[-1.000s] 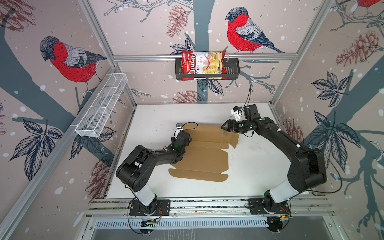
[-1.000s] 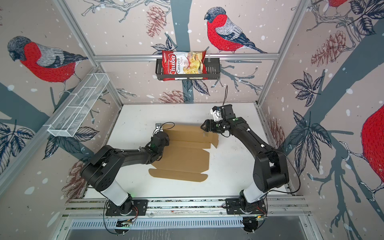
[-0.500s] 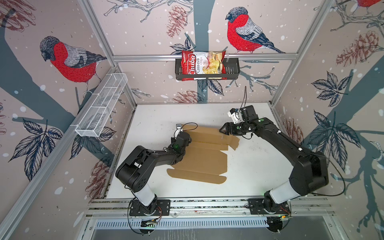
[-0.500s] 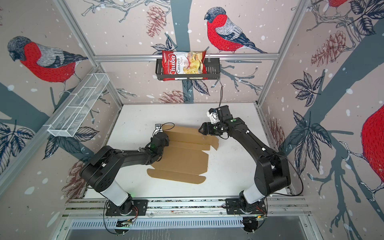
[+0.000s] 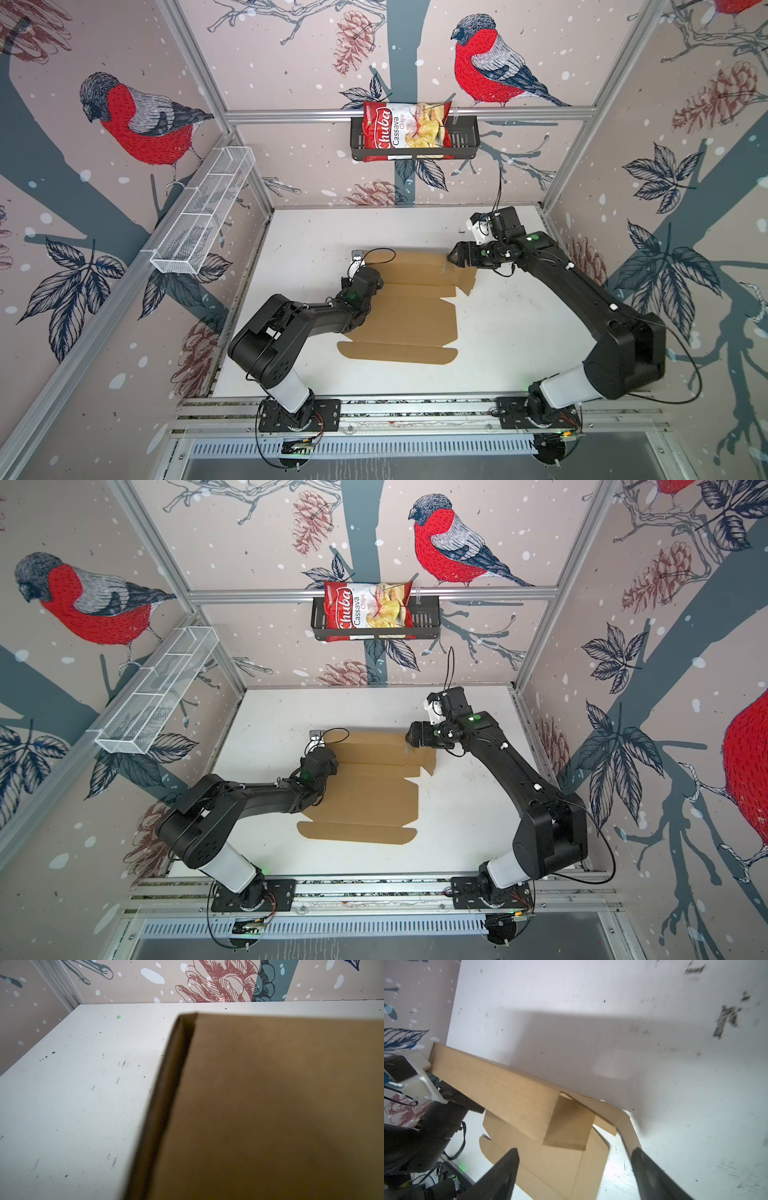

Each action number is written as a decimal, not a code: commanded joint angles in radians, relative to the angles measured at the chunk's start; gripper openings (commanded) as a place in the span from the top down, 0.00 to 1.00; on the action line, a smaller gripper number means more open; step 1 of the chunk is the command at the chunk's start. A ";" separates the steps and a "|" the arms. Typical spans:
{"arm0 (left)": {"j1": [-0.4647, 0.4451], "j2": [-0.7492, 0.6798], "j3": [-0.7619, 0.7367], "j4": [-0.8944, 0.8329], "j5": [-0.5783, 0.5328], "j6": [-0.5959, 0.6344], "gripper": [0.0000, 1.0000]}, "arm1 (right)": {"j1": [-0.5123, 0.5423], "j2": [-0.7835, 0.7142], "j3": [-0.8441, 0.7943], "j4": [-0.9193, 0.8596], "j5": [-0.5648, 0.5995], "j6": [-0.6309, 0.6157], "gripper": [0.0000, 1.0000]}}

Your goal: Fold the paper box

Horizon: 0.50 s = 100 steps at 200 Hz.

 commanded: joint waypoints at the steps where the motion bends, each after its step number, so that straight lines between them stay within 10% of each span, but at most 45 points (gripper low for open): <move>1: -0.004 0.002 -0.002 -0.050 -0.044 0.013 1.00 | 0.038 -0.013 0.064 -0.088 0.132 0.045 0.17; 34: -0.012 0.009 -0.004 -0.053 -0.053 -0.002 1.00 | 0.182 -0.007 0.073 -0.068 0.273 0.186 0.20; 100: -0.024 0.030 0.009 -0.042 -0.053 0.003 1.00 | 0.141 0.077 0.013 0.166 0.100 0.289 0.29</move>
